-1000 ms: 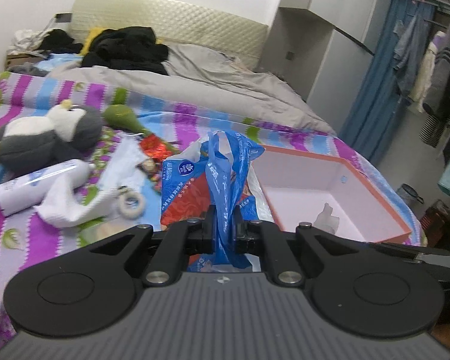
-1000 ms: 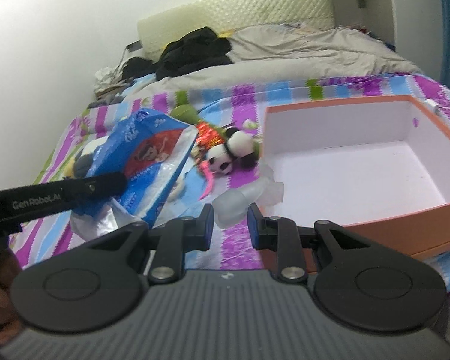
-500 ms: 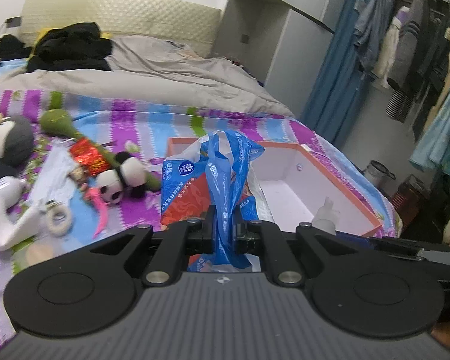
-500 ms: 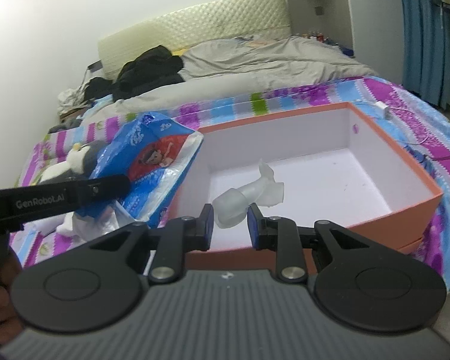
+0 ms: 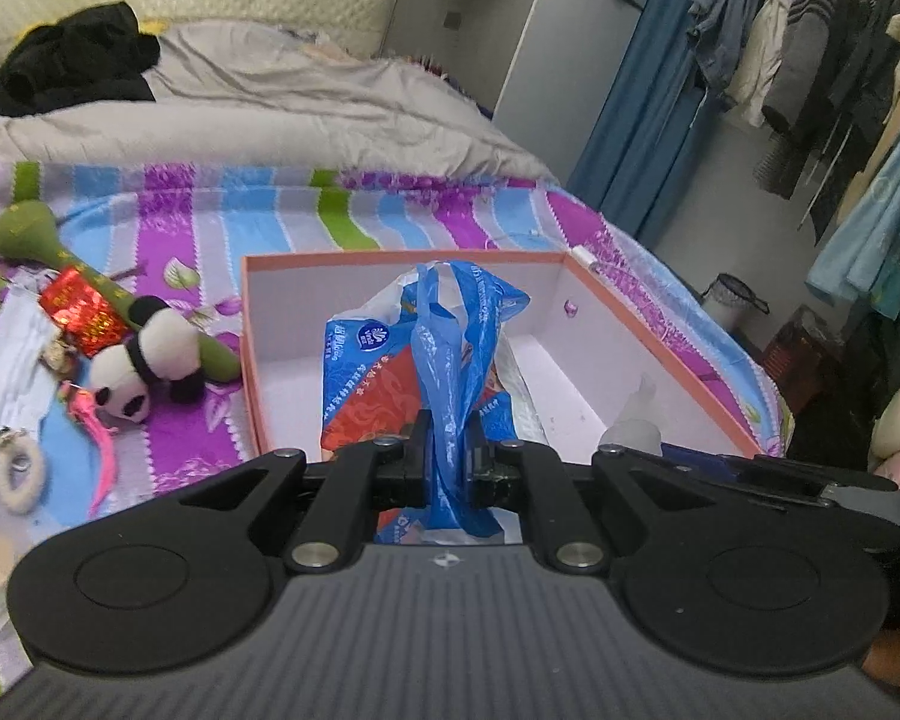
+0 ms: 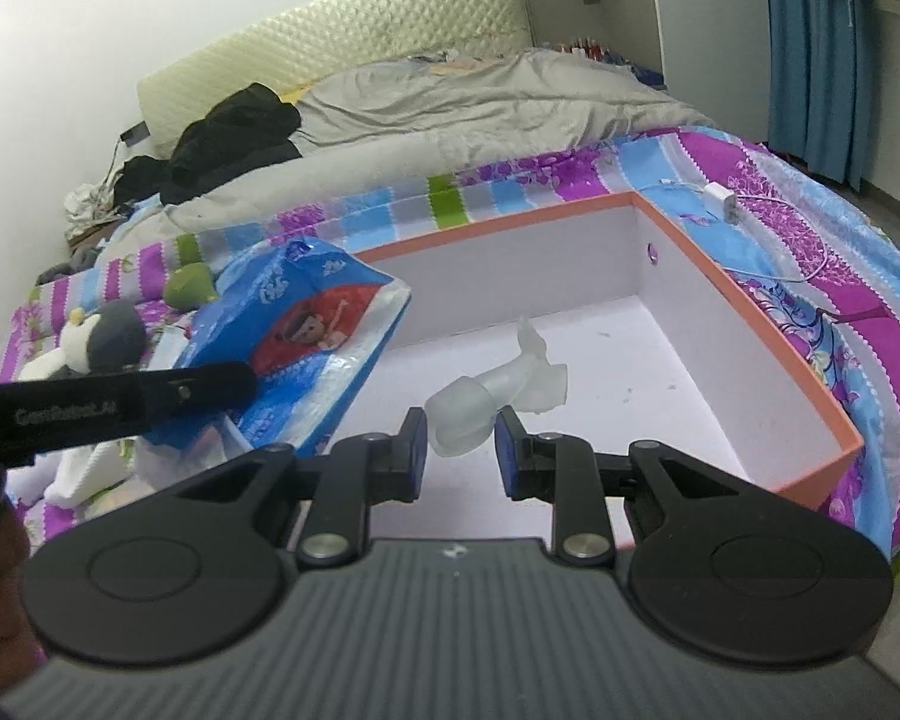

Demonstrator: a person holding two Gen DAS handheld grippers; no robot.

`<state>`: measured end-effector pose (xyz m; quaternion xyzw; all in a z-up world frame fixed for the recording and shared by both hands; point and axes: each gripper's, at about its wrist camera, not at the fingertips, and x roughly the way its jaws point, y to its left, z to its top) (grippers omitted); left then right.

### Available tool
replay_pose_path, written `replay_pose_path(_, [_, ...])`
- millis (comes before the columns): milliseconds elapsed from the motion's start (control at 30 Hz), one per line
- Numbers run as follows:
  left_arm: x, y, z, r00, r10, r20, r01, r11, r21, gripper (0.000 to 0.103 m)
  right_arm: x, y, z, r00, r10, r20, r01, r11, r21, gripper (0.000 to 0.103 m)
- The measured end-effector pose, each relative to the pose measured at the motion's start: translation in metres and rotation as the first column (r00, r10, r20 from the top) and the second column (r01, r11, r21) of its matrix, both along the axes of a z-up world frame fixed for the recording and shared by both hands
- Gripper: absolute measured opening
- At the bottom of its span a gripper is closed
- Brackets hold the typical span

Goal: Organize soft objects
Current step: 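Carry the blue bag in left tool and clear piece in right tool over the box, then open left tool to drop the bag while right tool releases the clear piece into the box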

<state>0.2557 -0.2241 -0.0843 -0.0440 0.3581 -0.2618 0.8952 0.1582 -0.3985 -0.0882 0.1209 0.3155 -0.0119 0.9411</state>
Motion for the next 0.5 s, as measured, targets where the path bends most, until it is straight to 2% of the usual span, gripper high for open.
replay_pose_path(433, [0.052,-0.042,-0.05,0.994,-0.015,-0.11,0.021,0.998,0.053,0.012,0.035,-0.035,-0.051,0.991,-0.028,-0.128,0.034,0.998,0.044,0.031])
replay_pose_path(467, [0.053,-0.043,-0.053,0.993,-0.014,-0.119,0.021,0.998,0.06,0.016,0.037,-0.036,-0.053,0.991,-0.032,-0.127,0.037,0.998,0.04,0.032])
replay_pose_path(500, [0.054,-0.044,-0.056,0.992,-0.012,-0.126,0.02,0.998,0.063,0.027,0.037,-0.037,-0.054,0.991,-0.036,-0.126,0.04,0.999,0.032,0.035])
